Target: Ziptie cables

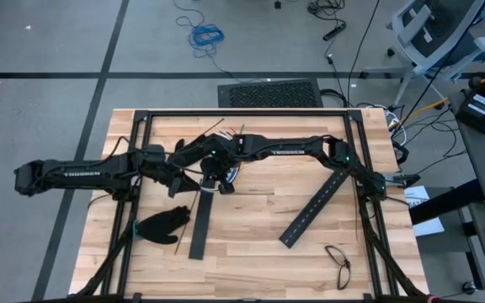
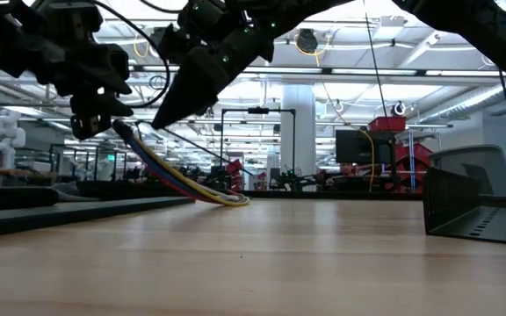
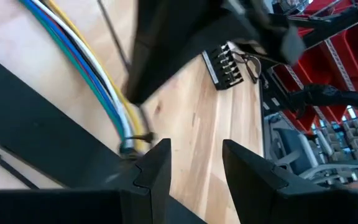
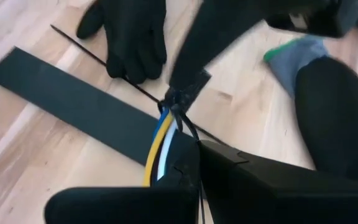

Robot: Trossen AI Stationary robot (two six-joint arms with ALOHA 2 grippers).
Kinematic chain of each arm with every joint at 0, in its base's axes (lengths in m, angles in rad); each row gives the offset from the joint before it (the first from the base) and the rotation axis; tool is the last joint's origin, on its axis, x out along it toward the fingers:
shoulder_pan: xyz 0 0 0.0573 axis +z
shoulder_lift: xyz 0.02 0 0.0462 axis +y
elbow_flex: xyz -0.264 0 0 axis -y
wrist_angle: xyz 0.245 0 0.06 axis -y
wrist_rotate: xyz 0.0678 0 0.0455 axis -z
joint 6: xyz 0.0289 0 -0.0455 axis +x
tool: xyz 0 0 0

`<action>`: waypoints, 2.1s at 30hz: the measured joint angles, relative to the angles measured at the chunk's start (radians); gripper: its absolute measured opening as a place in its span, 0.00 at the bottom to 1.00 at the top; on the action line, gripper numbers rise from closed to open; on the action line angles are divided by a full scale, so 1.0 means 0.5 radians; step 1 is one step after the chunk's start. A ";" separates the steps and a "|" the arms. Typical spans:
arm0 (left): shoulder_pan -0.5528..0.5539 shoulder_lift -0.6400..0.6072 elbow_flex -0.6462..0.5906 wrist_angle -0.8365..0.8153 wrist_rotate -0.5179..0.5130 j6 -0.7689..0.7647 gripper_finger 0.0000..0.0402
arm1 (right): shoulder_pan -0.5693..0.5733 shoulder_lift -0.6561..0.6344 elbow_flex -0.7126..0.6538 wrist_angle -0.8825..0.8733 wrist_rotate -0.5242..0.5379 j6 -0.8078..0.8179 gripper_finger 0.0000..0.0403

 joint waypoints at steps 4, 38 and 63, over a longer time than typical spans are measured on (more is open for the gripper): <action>0.026 0.000 0.000 -0.050 -0.045 0.038 0.35 | 0.001 -0.040 0.000 0.031 0.000 0.017 0.00; 0.029 0.000 0.002 0.093 -0.007 -0.021 0.35 | -0.053 -0.123 0.003 0.173 0.172 0.156 0.00; -0.179 -0.439 -0.013 -1.012 -0.161 -0.015 0.35 | 0.056 -0.099 -0.286 -0.034 0.113 0.429 0.00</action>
